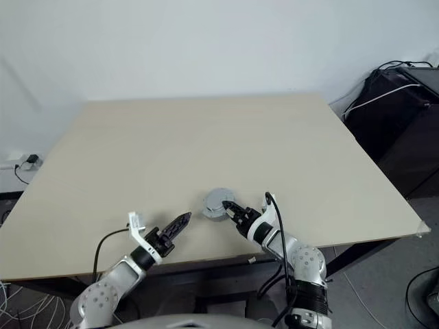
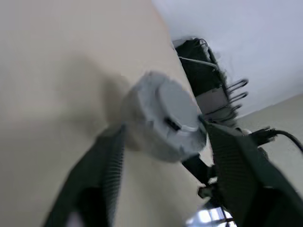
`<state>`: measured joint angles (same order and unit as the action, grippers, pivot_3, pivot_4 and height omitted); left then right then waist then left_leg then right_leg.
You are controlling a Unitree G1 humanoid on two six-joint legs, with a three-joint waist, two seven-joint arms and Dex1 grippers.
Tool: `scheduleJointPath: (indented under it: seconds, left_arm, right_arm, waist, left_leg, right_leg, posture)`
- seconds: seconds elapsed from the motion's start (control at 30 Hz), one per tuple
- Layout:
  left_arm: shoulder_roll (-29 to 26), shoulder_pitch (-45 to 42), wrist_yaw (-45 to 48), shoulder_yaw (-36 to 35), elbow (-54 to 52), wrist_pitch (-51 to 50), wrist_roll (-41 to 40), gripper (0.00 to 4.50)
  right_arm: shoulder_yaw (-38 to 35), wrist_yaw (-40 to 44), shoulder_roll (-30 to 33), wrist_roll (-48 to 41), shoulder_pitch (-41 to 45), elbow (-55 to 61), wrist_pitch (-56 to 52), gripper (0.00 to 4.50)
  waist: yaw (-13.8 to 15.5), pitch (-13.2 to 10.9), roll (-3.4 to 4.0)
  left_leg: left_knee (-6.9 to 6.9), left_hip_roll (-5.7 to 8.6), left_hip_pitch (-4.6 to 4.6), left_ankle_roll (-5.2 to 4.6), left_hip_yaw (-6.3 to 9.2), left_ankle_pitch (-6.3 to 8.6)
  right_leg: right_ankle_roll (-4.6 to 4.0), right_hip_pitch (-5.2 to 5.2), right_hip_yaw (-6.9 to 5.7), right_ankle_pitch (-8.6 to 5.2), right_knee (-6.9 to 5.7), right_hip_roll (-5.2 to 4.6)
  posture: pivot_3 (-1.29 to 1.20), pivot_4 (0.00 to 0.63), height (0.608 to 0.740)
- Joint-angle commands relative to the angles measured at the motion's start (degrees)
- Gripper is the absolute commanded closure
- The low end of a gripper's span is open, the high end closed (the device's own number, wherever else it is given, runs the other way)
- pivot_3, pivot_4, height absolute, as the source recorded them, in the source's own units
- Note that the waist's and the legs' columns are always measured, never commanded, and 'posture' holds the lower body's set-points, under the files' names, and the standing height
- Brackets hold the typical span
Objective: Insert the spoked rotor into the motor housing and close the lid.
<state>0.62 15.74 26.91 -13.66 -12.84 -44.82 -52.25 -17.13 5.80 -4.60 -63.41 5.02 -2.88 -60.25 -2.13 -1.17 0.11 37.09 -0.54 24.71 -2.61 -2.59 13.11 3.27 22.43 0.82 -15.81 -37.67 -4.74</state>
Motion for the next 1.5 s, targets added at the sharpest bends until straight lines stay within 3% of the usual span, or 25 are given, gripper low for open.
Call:
scheduleJointPath:
  seconds: [0.03,0.07,0.53,1.47,1.5]
  left_arm:
    - [1.83,1.52,-2.26,-2.25,-2.64,-2.17,-8.21,0.23]
    - [2.66,2.18,-2.8,-2.93,-1.94,-2.75,-10.59,0.0]
    - [5.95,3.87,-5.41,0.73,0.91,-4.04,-21.77,0.0]
    - [6.25,1.59,-5.21,5.41,3.09,3.92,-24.74,0.0]
    - [6.31,1.69,-5.28,5.43,2.99,4.1,-24.77,0.18]
  right_arm:
    - [0.17,-0.05,-3.26,-5.05,1.33,4.71,-0.02,2.45]
    - [0.48,-0.15,-3.15,-5.69,1.2,5.24,-0.36,2.45]
    - [4.67,-3.91,-2.08,-12.8,0.57,9.3,-3.53,2.45]
    - [8.39,-6.0,2.15,-20.42,-1.93,9.83,-7.45,2.45]
    - [8.24,-6.02,2.22,-20.45,-1.87,9.7,-7.21,2.45]
  waist:
    - [-0.01,-0.06,-0.01]
    - [0.0,-0.1,-0.04]
    - [-0.02,-0.28,-0.21]
    - [0.03,-0.27,-0.21]
    - [0.03,-0.27,-0.21]
  left_leg:
    - [0.0,0.0,0.0,0.04,0.0,0.02]
    - [0.0,0.0,0.01,0.04,0.0,0.02]
    - [0.01,-0.01,0.02,-0.09,-0.01,-0.05]
    - [0.02,0.0,0.09,-0.16,-0.01,-0.08]
    - [0.02,0.0,0.09,-0.16,-0.02,-0.08]
  right_leg:
    - [0.0,0.0,0.0,0.0,0.0,0.0]
    - [0.0,0.0,0.0,0.0,0.01,0.0]
    - [-0.02,-0.01,0.0,-0.01,0.08,0.12]
    - [-0.03,-0.01,-0.01,-0.02,0.18,0.2]
    - [-0.03,-0.01,-0.01,-0.02,0.18,0.2]
  posture:
    - [0.0,0.0,0.74]
    - [0.0,0.0,0.74]
    - [0.0,0.0,0.74]
    - [0.0,0.0,0.74]
    - [0.0,0.0,0.74]
